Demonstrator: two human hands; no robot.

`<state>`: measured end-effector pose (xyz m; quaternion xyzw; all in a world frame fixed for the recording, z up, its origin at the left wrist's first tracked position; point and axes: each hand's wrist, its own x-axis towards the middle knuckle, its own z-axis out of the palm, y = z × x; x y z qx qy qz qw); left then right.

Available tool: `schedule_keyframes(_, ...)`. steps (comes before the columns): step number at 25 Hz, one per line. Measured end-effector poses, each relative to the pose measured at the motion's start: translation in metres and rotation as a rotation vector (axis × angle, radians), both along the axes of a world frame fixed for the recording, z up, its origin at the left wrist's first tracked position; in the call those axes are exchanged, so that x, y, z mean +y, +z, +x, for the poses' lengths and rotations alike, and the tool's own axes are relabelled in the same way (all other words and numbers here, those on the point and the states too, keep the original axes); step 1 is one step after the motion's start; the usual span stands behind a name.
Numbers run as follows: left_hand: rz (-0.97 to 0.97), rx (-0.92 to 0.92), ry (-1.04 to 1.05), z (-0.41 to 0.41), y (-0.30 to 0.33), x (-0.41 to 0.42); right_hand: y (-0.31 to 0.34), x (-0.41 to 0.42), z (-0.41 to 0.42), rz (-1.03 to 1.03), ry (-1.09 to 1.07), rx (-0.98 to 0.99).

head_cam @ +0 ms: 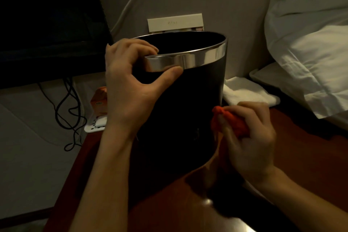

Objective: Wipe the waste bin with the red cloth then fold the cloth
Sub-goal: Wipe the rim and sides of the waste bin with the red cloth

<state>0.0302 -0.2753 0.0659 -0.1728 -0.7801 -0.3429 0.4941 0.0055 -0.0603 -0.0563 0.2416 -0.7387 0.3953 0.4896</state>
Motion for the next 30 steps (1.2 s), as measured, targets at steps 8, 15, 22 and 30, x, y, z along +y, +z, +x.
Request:
schedule_keyframes(8,-0.016,0.008,0.008,-0.003,-0.002,-0.002,-0.021,-0.014,0.000,0.298,0.134,0.138)
schedule_keyframes(15,-0.004,0.011,0.016,-0.004,-0.003,-0.001,-0.026,-0.034,0.008,0.310,0.168,0.102)
schedule_keyframes(22,-0.005,0.018,0.011,-0.004,-0.002,-0.001,-0.013,-0.015,0.001,0.196,0.058,0.136)
schedule_keyframes(30,-0.001,0.007,-0.006,-0.005,-0.004,-0.002,-0.029,-0.004,-0.003,0.332,0.100,0.074)
